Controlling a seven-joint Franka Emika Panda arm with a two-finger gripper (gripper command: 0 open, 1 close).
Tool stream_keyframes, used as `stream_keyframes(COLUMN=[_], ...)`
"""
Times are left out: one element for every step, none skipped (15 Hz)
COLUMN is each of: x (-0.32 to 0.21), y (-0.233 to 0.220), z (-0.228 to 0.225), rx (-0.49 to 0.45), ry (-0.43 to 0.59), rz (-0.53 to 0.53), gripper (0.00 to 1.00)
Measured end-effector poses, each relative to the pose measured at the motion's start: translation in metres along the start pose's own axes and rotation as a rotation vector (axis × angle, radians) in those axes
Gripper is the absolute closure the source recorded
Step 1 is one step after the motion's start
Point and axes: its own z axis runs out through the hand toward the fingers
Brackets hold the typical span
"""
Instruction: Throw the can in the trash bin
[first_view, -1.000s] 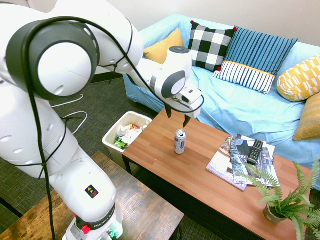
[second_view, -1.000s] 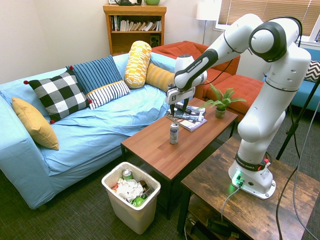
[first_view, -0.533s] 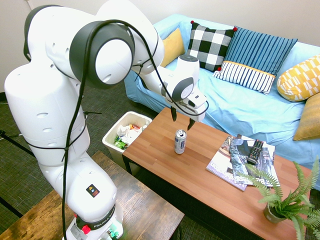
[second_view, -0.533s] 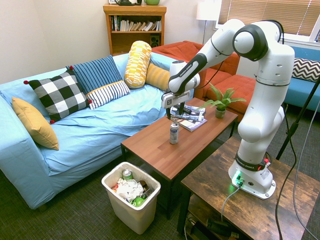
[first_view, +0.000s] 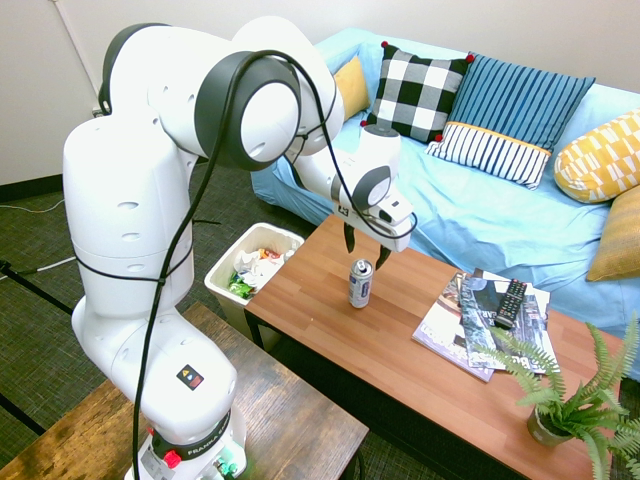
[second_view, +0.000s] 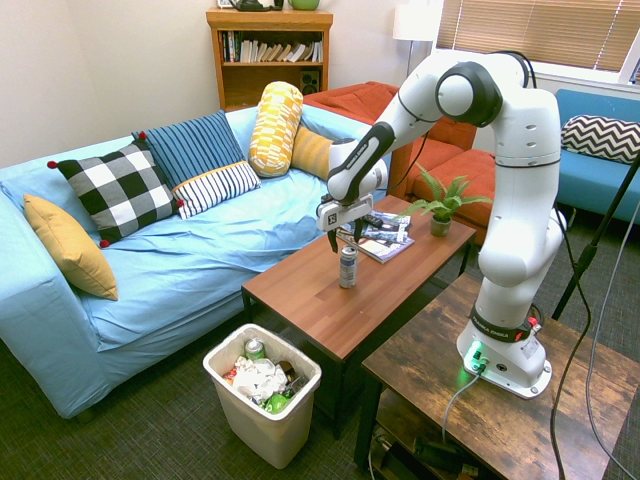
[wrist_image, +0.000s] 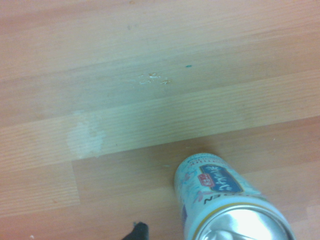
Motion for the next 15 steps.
stream_keyframes(x=[-0.003,-0.005,-0.007,-0.007,-0.006,-0.005,-0.003,-0.001,0.0,0.0,0.001,0.002,0.003,0.004,0.004], y=[-0.002,-0.003,-0.005,-0.005,-0.003,-0.002,0.0,0.002,0.003,0.004,0.006,0.007,0.008,0.009,0.009], z=[0.007,0.013,0.018,0.023,0.027,0.03,0.033,0.036,0.038,0.041,0.043,0.045,0.047,0.049,0.051], rx=[-0.006,-0.012,-0.017,-0.024,-0.03,-0.035,-0.039,-0.043,-0.047,-0.052,-0.056,-0.059,-0.062,-0.064,-0.066], ry=[-0.002,-0.004,-0.005,-0.006,-0.008,-0.009,-0.01,-0.011,-0.012,-0.015,-0.016,-0.017,-0.018,-0.021,-0.024], rz=[0.001,0.002,0.002,0.005,0.008,0.013,0.017,0.021,0.024,0.026,0.028,0.031,0.033,0.034,0.034], gripper=[0.0,0.0,0.0,0.0,0.0,0.0,0.0,0.0,0.0,0.0,0.0,0.0,1.0,1.0,1.0])
